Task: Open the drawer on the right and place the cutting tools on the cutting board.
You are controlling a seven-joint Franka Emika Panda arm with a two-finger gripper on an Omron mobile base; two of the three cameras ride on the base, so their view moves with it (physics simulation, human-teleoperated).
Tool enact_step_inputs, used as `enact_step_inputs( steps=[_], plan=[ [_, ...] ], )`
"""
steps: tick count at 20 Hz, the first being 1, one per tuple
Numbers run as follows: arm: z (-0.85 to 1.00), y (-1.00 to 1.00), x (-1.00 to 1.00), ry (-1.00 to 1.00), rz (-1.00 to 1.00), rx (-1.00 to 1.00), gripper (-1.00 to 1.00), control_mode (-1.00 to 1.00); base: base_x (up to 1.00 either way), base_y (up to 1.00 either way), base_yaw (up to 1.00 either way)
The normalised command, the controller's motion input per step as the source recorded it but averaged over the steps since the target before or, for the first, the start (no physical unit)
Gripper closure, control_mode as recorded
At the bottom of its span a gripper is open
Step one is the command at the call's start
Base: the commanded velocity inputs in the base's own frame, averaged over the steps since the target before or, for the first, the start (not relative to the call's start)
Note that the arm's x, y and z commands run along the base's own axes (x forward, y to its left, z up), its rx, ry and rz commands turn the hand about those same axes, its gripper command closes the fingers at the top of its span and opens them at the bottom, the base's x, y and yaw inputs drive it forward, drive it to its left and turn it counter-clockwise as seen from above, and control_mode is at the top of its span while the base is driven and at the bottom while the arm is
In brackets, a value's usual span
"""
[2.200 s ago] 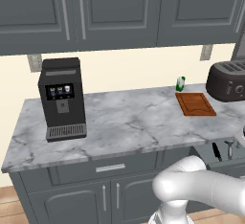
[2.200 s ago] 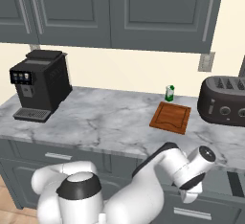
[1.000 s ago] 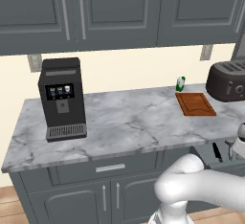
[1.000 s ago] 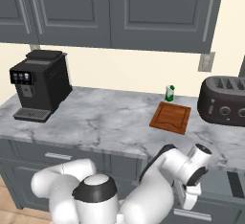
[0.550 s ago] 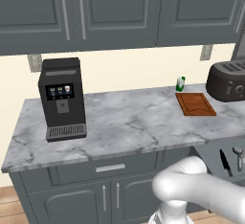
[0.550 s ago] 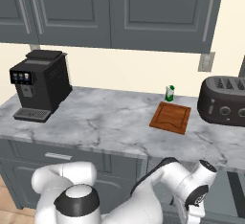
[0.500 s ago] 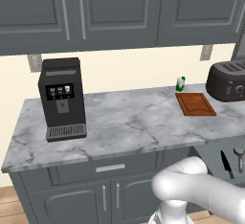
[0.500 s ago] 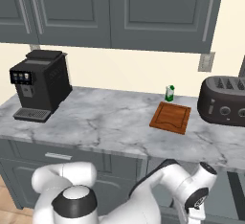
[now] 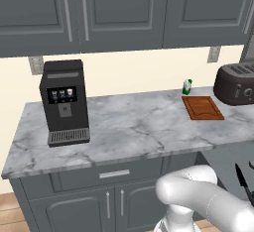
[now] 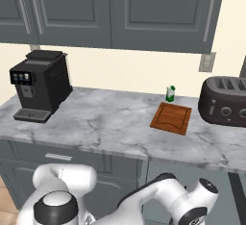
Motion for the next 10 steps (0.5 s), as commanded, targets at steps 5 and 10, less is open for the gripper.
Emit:
enact_step_inputs(
  steps=[5,10],
  plan=[
    [0.17,0.14,-0.07,0.04,0.04,0.00,-1.00,-1.00,0.00,0.00,0.00],
    [0.50,0.34,0.00,0.07,0.04,-0.01,-1.00,-1.00,0.00,0.00,0.00]
  ],
)
